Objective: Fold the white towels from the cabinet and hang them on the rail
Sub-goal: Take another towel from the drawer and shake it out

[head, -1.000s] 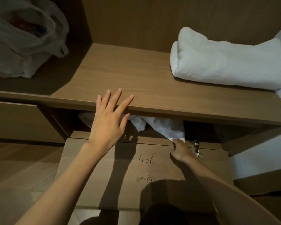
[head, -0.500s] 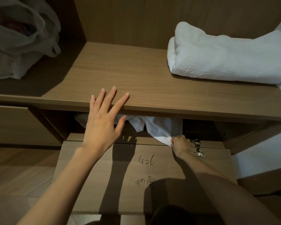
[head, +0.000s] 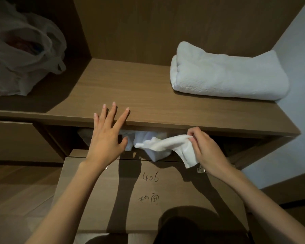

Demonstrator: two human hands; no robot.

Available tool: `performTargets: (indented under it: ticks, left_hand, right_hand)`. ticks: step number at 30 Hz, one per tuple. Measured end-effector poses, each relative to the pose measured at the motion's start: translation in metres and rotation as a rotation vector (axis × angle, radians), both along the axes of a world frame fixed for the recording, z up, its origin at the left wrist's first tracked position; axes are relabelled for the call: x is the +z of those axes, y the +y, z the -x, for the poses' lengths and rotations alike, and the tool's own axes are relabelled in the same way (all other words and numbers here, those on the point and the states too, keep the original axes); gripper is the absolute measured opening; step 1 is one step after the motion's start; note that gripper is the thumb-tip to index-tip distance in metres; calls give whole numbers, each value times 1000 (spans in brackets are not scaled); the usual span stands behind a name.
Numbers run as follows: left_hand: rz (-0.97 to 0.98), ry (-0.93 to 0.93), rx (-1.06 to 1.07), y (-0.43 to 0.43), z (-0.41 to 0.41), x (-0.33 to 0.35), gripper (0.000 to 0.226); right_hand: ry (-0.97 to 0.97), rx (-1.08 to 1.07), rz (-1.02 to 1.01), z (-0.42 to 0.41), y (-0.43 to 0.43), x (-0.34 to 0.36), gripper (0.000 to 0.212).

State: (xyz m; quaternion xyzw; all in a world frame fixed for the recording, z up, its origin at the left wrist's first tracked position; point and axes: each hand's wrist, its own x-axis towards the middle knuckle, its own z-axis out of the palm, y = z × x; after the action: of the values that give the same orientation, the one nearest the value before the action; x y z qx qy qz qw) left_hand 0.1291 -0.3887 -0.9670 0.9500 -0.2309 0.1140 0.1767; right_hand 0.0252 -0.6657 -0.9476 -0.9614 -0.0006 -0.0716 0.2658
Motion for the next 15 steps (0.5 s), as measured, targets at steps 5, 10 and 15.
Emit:
performTargets:
  ticks: [5, 10, 15]
  left_hand:
    - [58, 172, -211, -22, 24, 8, 99]
    - [397, 530, -429, -52, 60, 27, 66]
    - [526, 728, -390, -64, 72, 43, 71]
  right_hand:
    - [-109, 30, -257, 8, 20, 44, 11]
    - [-221, -1, -358, 1, 15, 74, 11]
    - [-191, 20, -571, 2, 13, 93, 11]
